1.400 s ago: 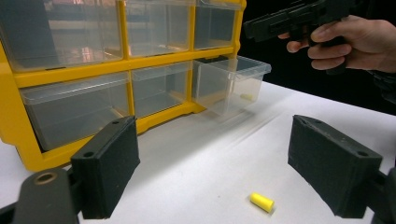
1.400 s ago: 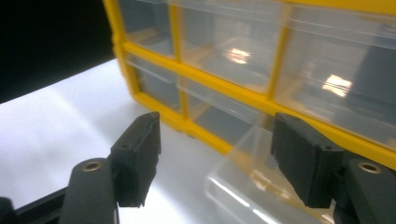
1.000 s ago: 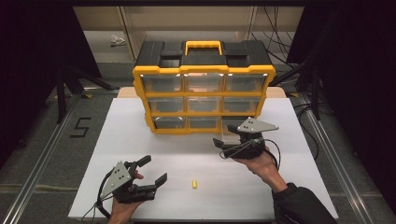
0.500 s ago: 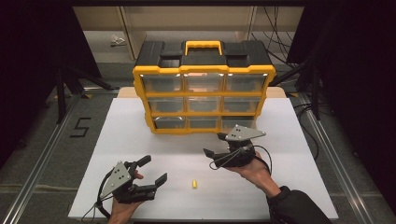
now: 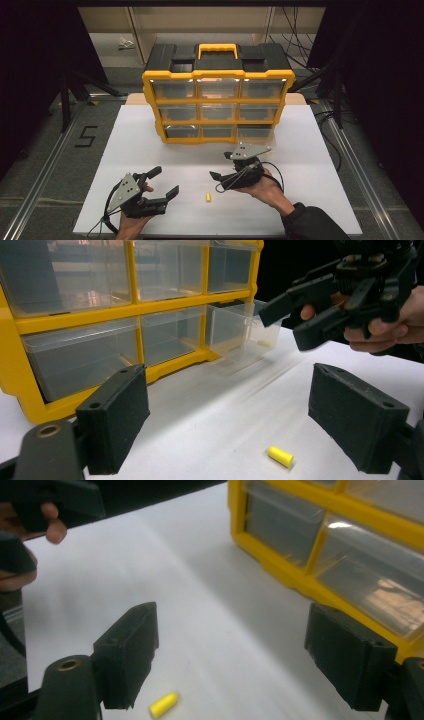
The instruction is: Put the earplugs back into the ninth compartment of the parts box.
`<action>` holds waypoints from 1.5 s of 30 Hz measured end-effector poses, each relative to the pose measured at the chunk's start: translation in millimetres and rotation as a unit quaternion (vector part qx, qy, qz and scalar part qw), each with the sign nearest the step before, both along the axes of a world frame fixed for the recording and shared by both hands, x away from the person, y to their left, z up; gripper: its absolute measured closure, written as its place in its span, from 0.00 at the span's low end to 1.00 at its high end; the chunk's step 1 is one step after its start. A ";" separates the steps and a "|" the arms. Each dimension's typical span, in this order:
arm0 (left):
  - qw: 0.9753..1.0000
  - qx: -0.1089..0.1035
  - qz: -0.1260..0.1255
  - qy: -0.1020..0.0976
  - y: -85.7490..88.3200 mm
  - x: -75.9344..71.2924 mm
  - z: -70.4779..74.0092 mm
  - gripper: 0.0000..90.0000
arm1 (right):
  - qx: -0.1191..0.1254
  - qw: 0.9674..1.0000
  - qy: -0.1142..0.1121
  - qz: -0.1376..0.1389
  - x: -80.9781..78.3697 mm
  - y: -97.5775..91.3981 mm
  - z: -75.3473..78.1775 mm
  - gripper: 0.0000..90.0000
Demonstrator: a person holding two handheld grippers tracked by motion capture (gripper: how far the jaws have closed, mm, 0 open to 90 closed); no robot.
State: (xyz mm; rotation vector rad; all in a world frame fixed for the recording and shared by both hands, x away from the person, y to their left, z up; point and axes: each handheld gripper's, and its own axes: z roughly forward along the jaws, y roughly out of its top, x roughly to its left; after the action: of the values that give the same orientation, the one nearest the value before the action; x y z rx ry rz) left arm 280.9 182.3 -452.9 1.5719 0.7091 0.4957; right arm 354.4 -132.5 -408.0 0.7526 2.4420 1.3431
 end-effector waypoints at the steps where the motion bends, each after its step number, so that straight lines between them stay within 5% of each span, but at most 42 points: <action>1: 1.000 0.000 0.000 0.000 0.0 0.0 0.0 0.18 | -0.003 1.000 0.001 0.003 -0.5 1.3 -1.2 0.25; 29: 1.000 0.000 -0.001 0.000 -0.1 0.0 0.0 0.18 | -0.078 0.995 0.047 0.047 -7.6 29.3 -44.3 0.25; 45: 1.000 0.000 -0.001 0.000 -0.1 0.0 0.0 0.18 | -0.130 0.987 0.058 0.078 -13.0 42.2 -66.0 0.33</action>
State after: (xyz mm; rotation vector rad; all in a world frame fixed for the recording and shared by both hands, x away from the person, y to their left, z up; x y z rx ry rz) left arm 280.9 182.2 -452.9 1.5730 0.7075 0.4954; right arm 341.4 -90.3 -474.0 0.6012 2.7480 1.0224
